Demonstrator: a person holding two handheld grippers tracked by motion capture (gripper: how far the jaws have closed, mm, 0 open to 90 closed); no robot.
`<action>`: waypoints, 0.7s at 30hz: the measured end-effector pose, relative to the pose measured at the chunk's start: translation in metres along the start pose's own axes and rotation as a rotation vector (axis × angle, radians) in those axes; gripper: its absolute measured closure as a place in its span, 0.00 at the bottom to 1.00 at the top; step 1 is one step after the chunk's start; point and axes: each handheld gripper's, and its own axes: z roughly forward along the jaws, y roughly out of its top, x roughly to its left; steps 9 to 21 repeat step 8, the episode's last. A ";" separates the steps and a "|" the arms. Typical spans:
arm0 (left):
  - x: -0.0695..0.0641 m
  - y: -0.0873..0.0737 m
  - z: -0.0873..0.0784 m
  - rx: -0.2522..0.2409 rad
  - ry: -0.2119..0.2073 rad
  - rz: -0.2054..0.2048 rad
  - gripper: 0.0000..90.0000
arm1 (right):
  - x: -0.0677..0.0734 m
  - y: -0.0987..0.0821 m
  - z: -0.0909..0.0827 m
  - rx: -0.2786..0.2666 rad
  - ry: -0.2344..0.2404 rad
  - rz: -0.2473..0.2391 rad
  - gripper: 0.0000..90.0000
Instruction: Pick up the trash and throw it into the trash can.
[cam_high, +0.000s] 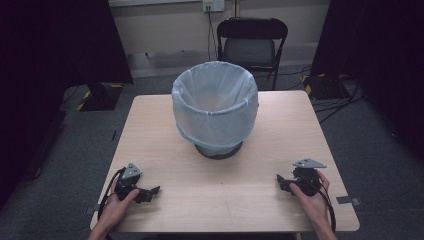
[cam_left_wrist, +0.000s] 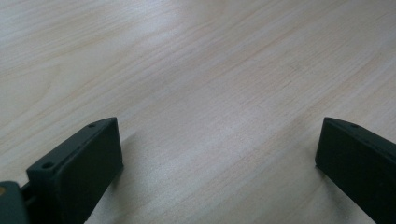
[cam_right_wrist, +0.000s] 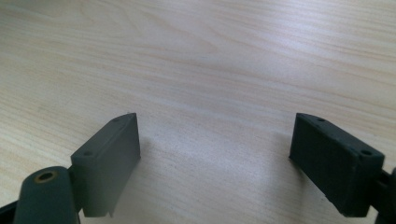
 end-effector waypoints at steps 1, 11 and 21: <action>0.000 0.000 0.000 0.000 0.000 0.000 0.00 | 0.001 -0.001 0.000 -0.009 -0.004 0.006 0.16; 0.000 0.000 0.000 0.000 0.001 0.001 0.00 | 0.001 -0.001 0.000 -0.008 -0.005 0.008 0.16; 0.000 0.000 0.000 0.000 0.001 0.001 0.00 | 0.001 -0.001 0.000 -0.008 -0.005 0.008 0.16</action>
